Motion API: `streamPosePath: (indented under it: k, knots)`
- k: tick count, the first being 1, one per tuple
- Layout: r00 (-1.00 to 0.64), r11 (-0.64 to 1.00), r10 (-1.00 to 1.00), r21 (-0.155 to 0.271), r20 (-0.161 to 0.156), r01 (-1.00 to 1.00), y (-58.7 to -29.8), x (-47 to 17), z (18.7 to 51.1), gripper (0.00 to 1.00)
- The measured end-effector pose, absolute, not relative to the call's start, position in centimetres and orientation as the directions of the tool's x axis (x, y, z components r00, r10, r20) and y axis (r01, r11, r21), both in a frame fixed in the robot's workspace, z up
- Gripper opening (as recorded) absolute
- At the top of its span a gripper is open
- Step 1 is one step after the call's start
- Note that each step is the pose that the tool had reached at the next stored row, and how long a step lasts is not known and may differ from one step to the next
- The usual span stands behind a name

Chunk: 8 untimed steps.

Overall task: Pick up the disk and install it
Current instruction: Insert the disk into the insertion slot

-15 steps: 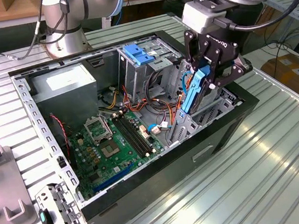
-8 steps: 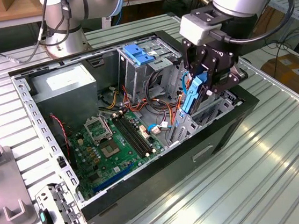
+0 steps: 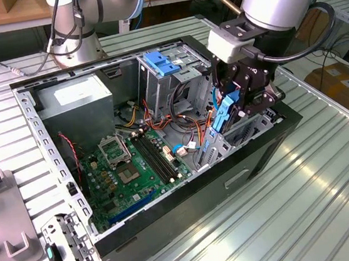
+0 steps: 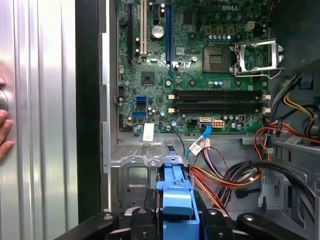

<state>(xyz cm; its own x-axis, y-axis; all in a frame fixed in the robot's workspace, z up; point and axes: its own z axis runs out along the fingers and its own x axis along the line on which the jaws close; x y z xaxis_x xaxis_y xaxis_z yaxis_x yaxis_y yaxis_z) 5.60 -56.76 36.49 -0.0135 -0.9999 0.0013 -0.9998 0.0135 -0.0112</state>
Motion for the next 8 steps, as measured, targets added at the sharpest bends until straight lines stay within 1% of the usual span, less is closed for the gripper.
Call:
streamPosePath:
  k: [2,3,7,8]
  knots:
    - [-0.013,0.013,-1.000,-0.011,0.001,-1.000,-56.77,5.60,36.47,0.38]
    - [-0.013,0.013,-1.000,-0.011,0.001,-1.000,-56.77,5.60,36.45,0.45]
    - [-0.014,0.014,-1.000,-0.011,0.001,-1.000,-56.77,5.60,36.44,0.45]
    - [-0.014,0.014,-1.000,-0.011,0.001,-1.000,-56.77,5.60,36.44,0.37]
